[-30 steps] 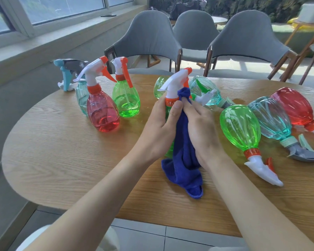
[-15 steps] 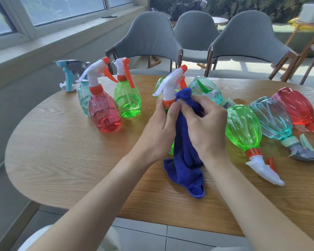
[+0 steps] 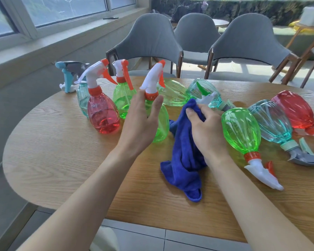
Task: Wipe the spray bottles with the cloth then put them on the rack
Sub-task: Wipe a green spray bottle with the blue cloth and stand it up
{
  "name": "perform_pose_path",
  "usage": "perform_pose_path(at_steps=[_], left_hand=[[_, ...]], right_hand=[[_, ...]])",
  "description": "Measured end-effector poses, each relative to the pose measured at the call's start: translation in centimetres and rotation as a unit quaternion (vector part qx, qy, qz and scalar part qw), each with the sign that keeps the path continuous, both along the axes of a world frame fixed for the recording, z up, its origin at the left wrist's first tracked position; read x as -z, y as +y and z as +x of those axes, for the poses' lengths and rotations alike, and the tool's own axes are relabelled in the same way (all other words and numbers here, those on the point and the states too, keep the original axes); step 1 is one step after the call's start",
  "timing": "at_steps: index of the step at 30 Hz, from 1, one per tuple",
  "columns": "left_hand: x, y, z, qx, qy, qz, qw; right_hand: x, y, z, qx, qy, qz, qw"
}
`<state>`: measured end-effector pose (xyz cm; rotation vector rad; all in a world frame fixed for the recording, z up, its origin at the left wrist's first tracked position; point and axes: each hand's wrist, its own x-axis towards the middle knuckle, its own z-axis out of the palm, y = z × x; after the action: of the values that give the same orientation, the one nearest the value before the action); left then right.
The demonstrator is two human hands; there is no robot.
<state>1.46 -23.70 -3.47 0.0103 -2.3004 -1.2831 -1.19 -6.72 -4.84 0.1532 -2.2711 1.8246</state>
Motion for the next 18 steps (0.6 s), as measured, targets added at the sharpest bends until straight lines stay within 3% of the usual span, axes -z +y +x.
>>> perform_pose_path(at_steps=[7, 18], left_hand=[[-0.1, -0.1, 0.7, -0.016, -0.035, -0.037, 0.999], [0.3, -2.4, 1.6, -0.094, -0.019, -0.109, 0.989]], right_hand=[[0.1, -1.8, 1.0, -0.074, 0.040, 0.088, 0.993], [-0.2, -2.3, 1.7, -0.086, 0.022, 0.113, 0.990]])
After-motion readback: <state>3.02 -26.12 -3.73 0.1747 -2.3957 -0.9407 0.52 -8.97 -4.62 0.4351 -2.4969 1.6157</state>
